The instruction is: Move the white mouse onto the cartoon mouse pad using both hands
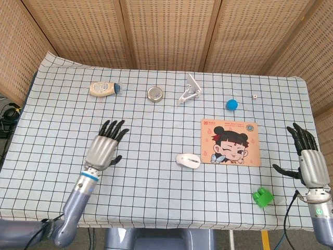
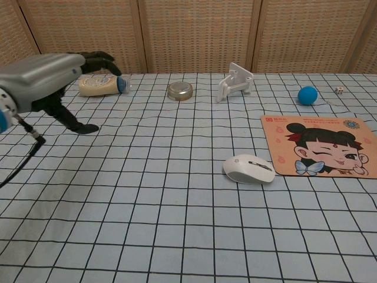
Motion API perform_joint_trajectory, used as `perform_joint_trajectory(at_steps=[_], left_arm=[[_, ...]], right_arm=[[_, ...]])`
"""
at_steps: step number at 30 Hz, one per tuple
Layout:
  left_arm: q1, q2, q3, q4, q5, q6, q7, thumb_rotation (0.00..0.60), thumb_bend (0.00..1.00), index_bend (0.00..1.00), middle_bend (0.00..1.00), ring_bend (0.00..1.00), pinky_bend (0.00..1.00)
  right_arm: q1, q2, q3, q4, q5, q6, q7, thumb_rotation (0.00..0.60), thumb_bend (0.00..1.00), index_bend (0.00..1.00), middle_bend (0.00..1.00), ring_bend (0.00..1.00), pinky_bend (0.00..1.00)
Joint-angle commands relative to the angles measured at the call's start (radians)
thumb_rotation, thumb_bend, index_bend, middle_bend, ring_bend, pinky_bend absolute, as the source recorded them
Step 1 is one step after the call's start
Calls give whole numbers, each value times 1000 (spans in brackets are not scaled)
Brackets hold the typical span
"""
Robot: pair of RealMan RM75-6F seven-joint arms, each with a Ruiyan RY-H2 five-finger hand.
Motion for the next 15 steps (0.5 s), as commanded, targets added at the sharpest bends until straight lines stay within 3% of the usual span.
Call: perform_joint_trajectory(at_steps=[1,8,15], left_arm=[[98,74,73,-28,99,93,-74,600,229,131,0,0,0],[247,159,139,-10,187,222,-157,600,229,113,0,0,0],[302,209,136,-30,248,241,-230,600,229,117,0,0,0]], right_arm=[[2,-5,0,-3,-1,0,-12,600,62,66,0,0,0],[35,-13,9,-62,-14,-22,-107,600,85,140,0,0,0],[100,-42,15,-202,-26,-84,-278,600,149,238,52,0,0]])
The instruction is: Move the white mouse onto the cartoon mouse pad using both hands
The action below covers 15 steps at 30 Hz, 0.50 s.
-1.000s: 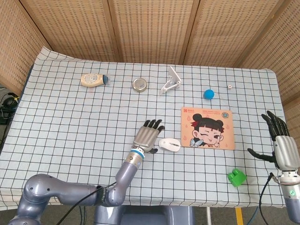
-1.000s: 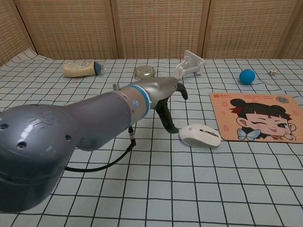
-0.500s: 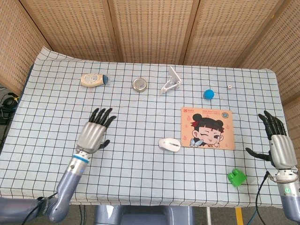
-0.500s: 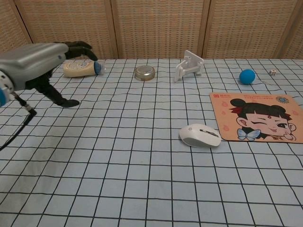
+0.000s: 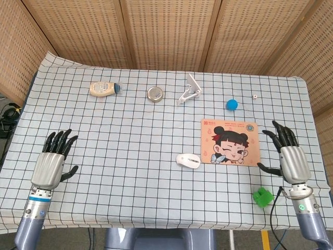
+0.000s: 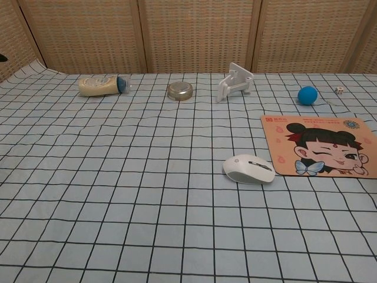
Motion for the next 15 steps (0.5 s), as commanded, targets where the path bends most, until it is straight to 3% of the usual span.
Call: perform_joint_trajectory(at_steps=[1,3,6,15], left_arm=[[26,25,-5,-11,36,15,-34,600,229,117,0,0,0],[35,37,-16,-17,43,18,-57,600,229,117,0,0,0],[48,66,-37,-19,38,2,-104,600,229,117,0,0,0],[70,103,-82,-28,29,-28,-164,600,229,117,0,0,0]], right_arm=[[51,-40,4,-87,-9,-46,-117,600,154,241,54,0,0],[82,-78,-3,-123,-11,-86,-181,600,165,245,55,0,0],[134,-171,14,-177,94,-158,-341,600,169,238,43,0,0],[213,-292,59,-222,321,-218,-532,600,167,178,0,0,0]])
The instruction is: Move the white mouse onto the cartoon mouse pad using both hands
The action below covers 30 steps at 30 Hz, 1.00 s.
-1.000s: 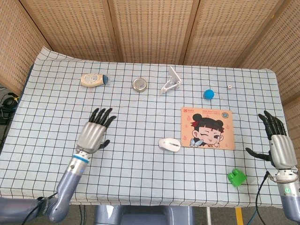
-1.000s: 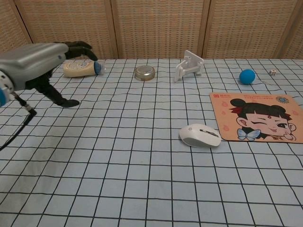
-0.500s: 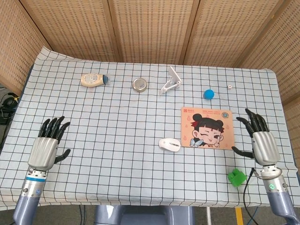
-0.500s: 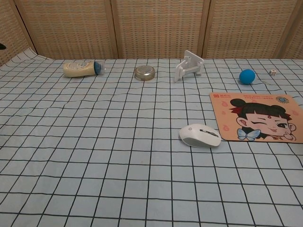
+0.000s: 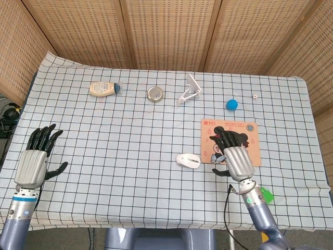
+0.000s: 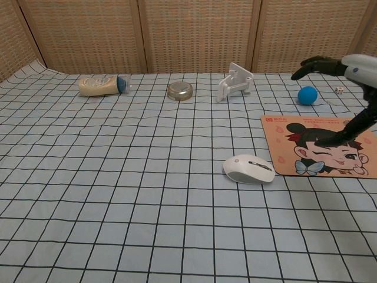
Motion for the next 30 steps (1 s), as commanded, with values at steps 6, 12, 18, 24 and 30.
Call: perform_joint_trajectory(at_steps=[6,12,18,24,30], left_arm=[[17,23,-27,-12,10,-20,-42,600,229,117,0,0,0],[30,36,-49,-14,17,-46,-77,600,228,117,0,0,0],[39,41,-68,-14,23,-68,-91,600,228,117,0,0,0],[50,44,-85,-15,28,-85,-100,600,229,118,0,0,0],[58,45,-97,-17,34,-101,-103,600,228,119,0,0,0]], right_arm=[[102,-169,45,16,199,-41,-155,600,184,188,0,0,0],[151,-284,36,117,306,-58,-209,600,209,255,0,0,0],[180,-351,39,199,348,-61,-216,600,216,272,9,0,0],[200,-396,40,280,364,-72,-201,600,229,268,15,0,0],[208,-408,38,312,362,-69,-196,600,245,272,28,0,0]])
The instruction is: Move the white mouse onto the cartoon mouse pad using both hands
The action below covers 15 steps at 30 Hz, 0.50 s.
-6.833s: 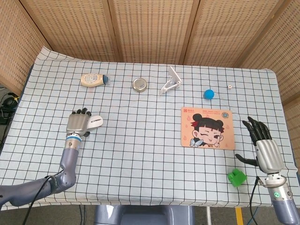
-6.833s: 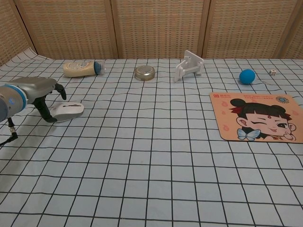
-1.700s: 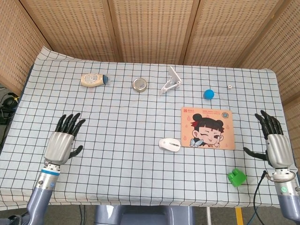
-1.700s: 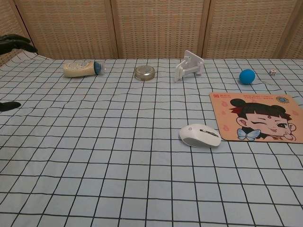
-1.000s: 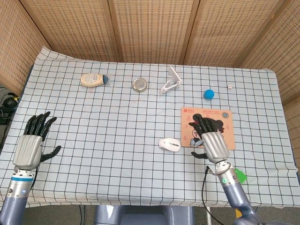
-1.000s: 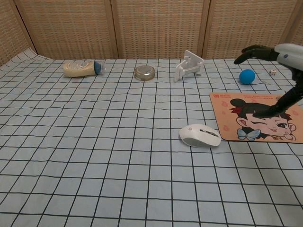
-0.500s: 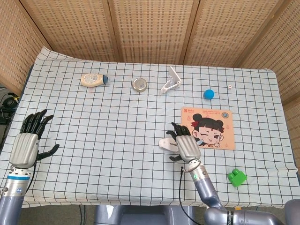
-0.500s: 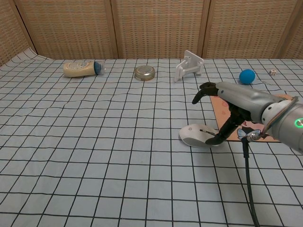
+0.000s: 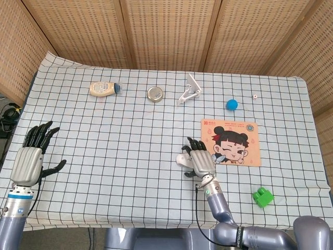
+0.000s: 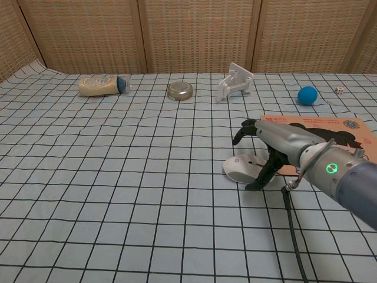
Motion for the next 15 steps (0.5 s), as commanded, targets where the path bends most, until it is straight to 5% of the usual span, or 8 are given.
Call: perform_joint_trajectory(at_steps=[1,15], left_arm=[[3,1,-5,-1,1,-7,-3,600,228,120,0,0,0],[18,5,-24,-12,15,-31,-8,600,228,132,0,0,0]], right_arm=[[3,-3,0,8,-1,1,2,600,248,276,32,0,0],[21,-27,-5,96,-6,-27,25,600,307,338,99,0,0]])
